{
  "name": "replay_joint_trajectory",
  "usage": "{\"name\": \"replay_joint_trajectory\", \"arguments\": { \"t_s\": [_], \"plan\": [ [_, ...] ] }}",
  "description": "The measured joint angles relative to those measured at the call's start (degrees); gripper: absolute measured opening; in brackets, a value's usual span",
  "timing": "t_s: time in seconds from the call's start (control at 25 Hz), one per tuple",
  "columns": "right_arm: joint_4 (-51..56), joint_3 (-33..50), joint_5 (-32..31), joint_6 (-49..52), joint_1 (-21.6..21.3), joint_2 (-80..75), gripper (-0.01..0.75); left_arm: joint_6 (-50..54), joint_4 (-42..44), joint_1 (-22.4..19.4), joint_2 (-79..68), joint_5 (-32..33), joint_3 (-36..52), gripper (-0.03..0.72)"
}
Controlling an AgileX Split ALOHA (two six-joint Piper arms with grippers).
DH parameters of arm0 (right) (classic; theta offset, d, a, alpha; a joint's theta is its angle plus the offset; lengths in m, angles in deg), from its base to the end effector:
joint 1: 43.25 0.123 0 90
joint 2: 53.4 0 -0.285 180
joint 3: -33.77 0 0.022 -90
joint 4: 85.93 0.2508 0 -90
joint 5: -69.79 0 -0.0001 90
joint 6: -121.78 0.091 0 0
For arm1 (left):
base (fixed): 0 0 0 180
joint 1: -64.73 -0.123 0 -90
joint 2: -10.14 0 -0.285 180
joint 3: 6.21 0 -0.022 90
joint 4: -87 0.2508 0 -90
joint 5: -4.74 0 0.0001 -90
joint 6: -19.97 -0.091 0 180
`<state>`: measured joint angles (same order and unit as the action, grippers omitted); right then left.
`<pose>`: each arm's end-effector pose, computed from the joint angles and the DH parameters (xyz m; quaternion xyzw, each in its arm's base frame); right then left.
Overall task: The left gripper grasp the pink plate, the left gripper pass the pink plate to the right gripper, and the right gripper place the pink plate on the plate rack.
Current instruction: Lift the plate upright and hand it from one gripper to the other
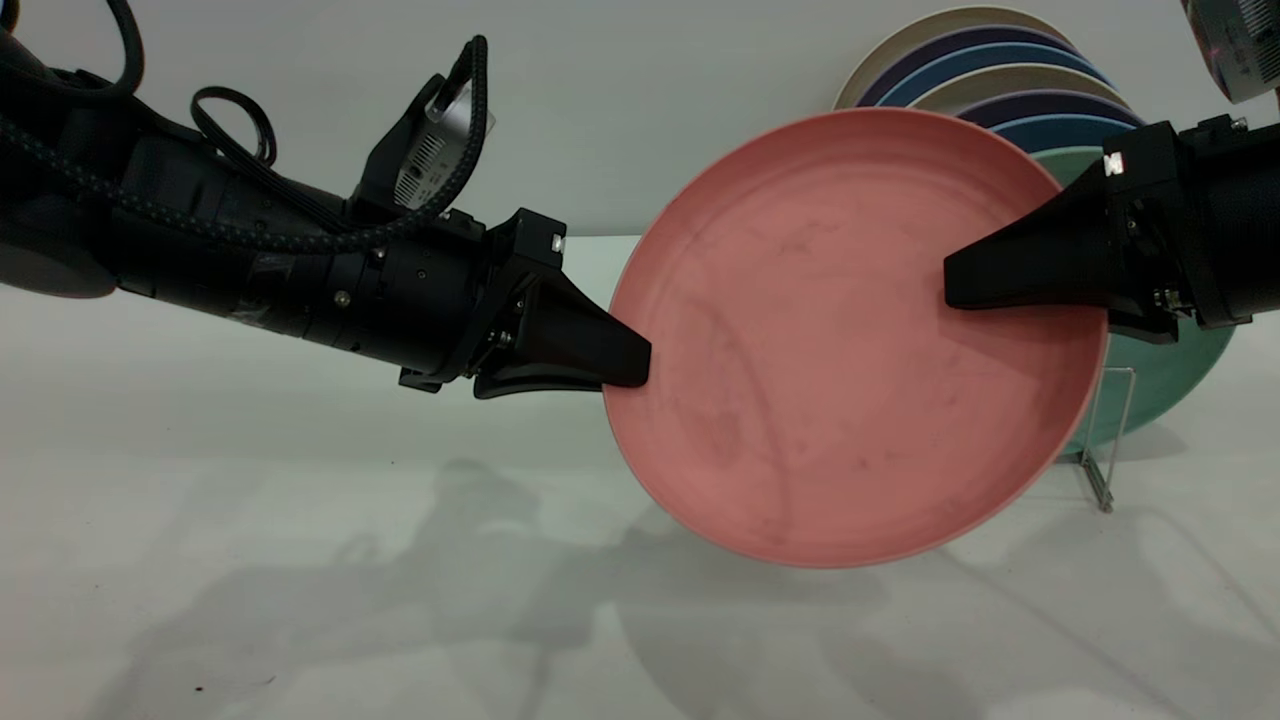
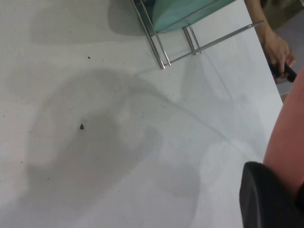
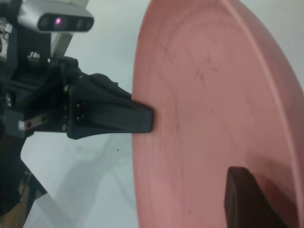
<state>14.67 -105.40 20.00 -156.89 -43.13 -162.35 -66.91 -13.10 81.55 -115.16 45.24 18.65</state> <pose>0.2782 0.0690 0.1427 -0.0943 0.8571 0.4050 0.3040 0.3201 -0.1576 0.0942 0.1157 0.8877 -0.3958 0.2046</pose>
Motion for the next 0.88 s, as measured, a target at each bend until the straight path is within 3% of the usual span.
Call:
{"name": "replay_joint_trajectory", "arguments": {
  "t_s": [0.12, 0.28, 0.48, 0.64, 0.88],
  "plan": [
    [-0.2, 0.0, 0.2, 0.3, 0.0, 0.0, 0.187, 0.0, 0.1, 0.0, 0.0, -0.7, 0.0, 0.027],
    [-0.4, 0.0, 2.2, 0.4, 0.0, 0.0, 0.120, -0.1, 0.1, 0.0, 0.0, -0.3, 0.0, 0.039],
    [-0.6, 0.0, 2.8, 0.4, 0.0, -0.2, 0.103, -0.1, 0.1, 0.0, 0.0, 1.2, 0.0, 0.095],
    [-0.7, 0.0, 2.3, 0.5, 0.0, -0.2, 0.090, -0.3, 0.1, 0.0, 0.0, 3.7, 0.0, 0.207],
    [-0.9, 0.0, 1.8, 0.6, 0.0, -0.2, 0.090, -0.4, 0.5, 0.0, 0.0, 5.0, 0.0, 0.464]
  ]
}}
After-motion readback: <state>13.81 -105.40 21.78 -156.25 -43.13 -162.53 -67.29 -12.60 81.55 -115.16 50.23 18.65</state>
